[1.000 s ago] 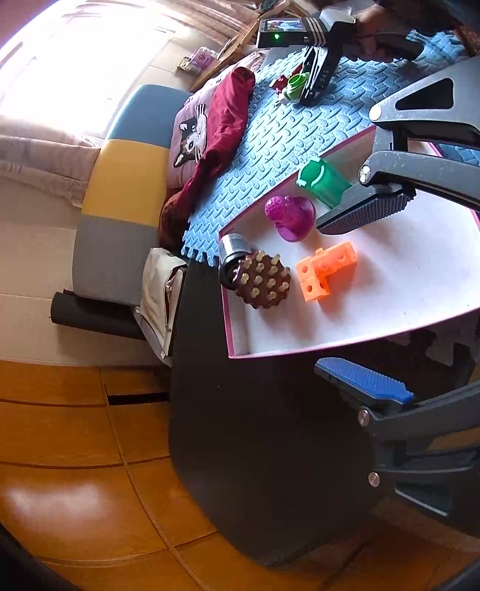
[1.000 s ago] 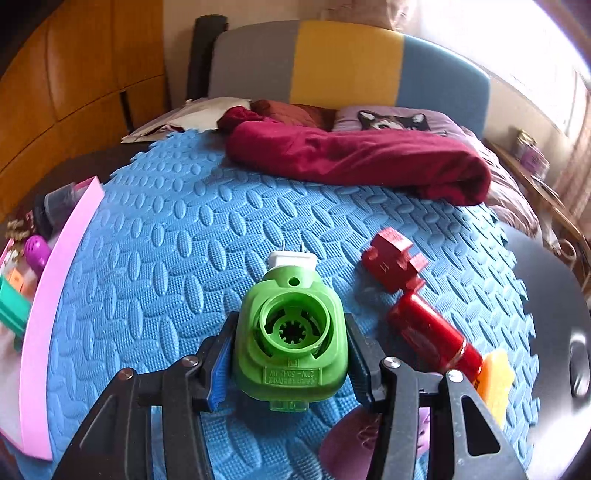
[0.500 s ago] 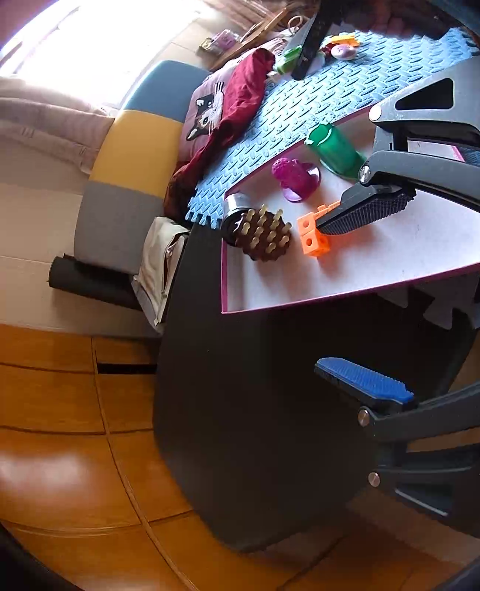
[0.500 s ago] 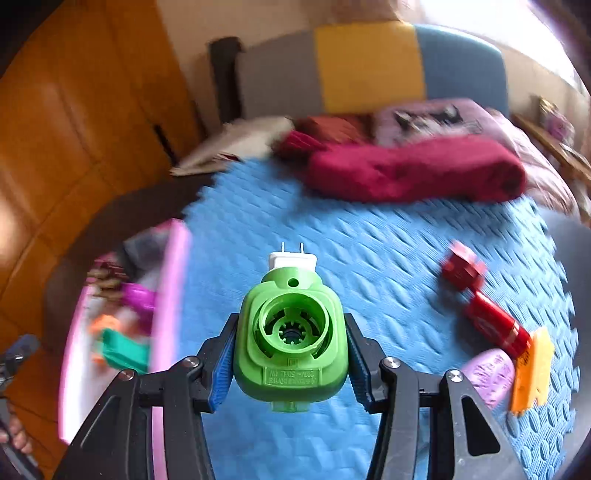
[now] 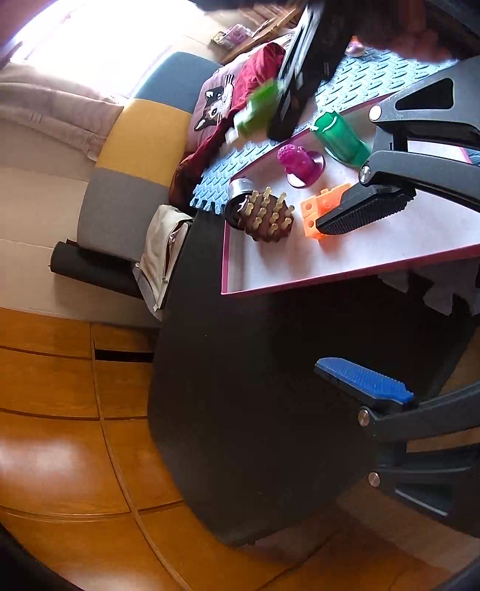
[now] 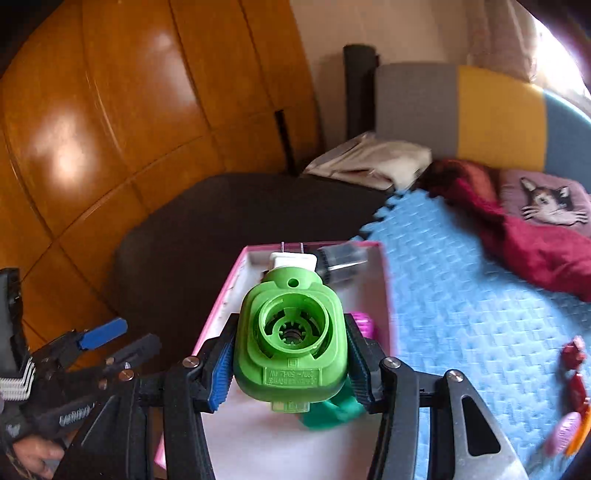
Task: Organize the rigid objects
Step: 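Lower the green toy into the tray and open the right gripper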
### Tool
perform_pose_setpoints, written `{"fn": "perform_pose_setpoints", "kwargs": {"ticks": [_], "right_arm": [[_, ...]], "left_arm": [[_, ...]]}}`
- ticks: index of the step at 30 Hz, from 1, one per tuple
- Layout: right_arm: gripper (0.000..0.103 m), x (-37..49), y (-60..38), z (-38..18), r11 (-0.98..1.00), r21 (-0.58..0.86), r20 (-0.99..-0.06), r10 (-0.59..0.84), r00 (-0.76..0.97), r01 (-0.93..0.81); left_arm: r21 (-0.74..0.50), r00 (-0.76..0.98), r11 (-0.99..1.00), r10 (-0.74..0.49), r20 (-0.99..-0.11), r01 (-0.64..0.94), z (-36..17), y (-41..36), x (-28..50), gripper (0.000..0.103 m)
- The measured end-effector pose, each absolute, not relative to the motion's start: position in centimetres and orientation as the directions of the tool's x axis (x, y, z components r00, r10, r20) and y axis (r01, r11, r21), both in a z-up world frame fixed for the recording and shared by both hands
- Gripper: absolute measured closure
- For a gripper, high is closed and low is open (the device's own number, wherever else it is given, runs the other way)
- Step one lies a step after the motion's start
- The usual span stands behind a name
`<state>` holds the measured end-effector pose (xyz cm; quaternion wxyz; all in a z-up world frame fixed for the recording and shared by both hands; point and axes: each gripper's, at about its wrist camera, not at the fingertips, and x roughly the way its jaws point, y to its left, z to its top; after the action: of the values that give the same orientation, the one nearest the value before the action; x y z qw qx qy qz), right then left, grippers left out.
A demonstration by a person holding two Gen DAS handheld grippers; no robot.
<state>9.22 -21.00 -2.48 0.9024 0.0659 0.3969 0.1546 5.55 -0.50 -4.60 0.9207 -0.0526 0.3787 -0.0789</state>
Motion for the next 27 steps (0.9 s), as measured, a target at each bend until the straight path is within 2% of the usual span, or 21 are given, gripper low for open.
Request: {"fn": "perform_pose_setpoints", "kwargs": {"ticks": [4,7,16,27], "right_arm": [[0.05,11.4,-19.5,-5.8,0.964,0.165,-0.772,0.258,0.582,-0.208],[0.05,11.6,-19.8,-7.2,0.973,0.135,-0.794,0.219,0.567,-0.188],[0.049,10.7,-20.7,-7.2,0.972,0.146,-0.774,0.229,0.59,-0.185],[0.049,8.0,-21.4,-4.7,0.973,0.157,-0.701,0.229,0.676,-0.167]], "left_arm": [[-0.158,0.694,0.982,-0.183,-0.696,0.101,-4.9,-0.3,5.7,0.033],[-0.155,0.688,0.983,-0.182,-0.703,0.101,-5.3,-0.3,5.7,0.033],[-0.141,0.688,0.985,-0.172,-0.706,0.102,-5.5,-0.5,5.8,0.033],[-0.118,0.701,0.986,-0.168,-0.694,0.119,-4.7,-1.2,5.2,0.033]]}}
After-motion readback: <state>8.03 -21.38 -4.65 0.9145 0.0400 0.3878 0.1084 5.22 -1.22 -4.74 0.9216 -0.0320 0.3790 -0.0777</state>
